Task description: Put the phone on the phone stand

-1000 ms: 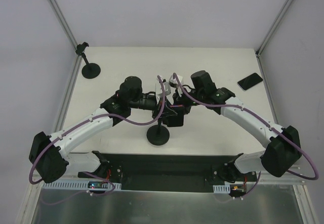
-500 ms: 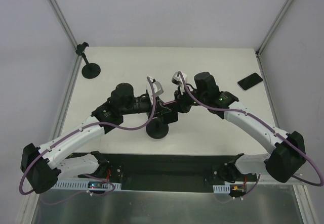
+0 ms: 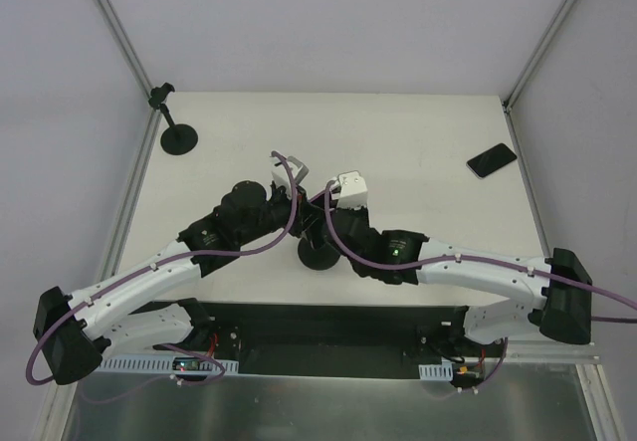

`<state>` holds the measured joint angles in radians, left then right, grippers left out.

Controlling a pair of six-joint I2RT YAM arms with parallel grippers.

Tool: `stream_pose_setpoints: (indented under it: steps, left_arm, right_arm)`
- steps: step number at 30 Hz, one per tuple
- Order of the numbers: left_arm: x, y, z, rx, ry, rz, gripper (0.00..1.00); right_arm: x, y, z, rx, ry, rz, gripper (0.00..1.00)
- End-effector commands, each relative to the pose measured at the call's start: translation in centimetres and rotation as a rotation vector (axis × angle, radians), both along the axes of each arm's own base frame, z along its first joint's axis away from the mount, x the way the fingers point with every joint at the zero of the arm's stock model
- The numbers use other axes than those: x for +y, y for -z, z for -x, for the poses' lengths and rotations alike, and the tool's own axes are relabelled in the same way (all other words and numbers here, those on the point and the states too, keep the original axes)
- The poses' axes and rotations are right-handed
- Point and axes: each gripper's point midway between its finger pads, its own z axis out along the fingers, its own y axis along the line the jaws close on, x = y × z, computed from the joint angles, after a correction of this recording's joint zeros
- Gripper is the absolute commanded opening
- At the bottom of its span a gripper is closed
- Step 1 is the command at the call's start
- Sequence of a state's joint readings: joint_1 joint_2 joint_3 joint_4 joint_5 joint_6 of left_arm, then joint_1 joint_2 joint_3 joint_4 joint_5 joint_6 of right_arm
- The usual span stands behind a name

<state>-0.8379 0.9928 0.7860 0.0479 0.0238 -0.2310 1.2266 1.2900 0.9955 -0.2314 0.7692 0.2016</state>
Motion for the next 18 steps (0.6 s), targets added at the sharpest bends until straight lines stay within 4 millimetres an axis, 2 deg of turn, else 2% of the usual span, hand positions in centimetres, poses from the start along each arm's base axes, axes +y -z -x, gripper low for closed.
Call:
stream_pose_setpoints:
  steps: [1,2,3,4,6,8,10,12,14,15,18]
  left_arm:
    - [5.5,0.3,-6.2,-0.094,-0.398,-0.053,0.00]
    - [5.4,0.6,-6.0,-0.091,-0.390,-0.050,0.00]
    - [5.0,0.5,-5.8,-0.092,-0.366,-0.034,0.00]
    - [4.9,0.6,-5.6,-0.089,-0.352,-0.033,0.00]
    - [4.7,0.6,-5.1,-0.086,-0.328,-0.028,0.00]
    - [4.7,0.7,-4.6,-0.087,-0.302,-0.024,0.00]
    - [4.2,0.2,-3.8,-0.095,-0.244,-0.010,0.00]
    - [4.0,-0.1,-3.1,-0.103,-0.208,0.002,0.00]
    - [3.7,-0.5,-2.5,-0.110,-0.169,0.021,0.00]
    - [3.6,-0.8,-2.3,-0.116,-0.157,0.026,0.00]
    - [3.6,-1.2,-1.5,-0.130,-0.124,0.040,0.00]
  right_arm:
    - [-0.1,-5.6,0.7,-0.114,0.172,-0.163,0.00]
    - [0.7,-5.4,1.6,-0.072,0.111,-0.168,0.10]
    - [0.5,-5.7,2.4,-0.050,0.072,-0.173,0.31]
    - [0.8,-5.8,3.6,-0.035,0.019,-0.169,0.62]
    - [-0.7,-5.6,5.5,-0.024,-0.080,-0.109,0.79]
    - [-2.4,-3.9,7.3,0.024,-0.200,-0.045,0.85]
    - [-3.0,-3.0,7.9,0.022,-0.285,-0.021,0.93]
    - [-3.4,-1.7,8.9,0.036,-0.390,-0.005,0.94]
    - [-3.5,-2.0,9.1,0.039,-0.434,-0.047,0.96]
    - [-3.6,-1.3,9.3,0.036,-0.464,-0.033,0.96]
    - [-2.7,-1.7,10.0,0.053,-0.533,-0.099,0.98]
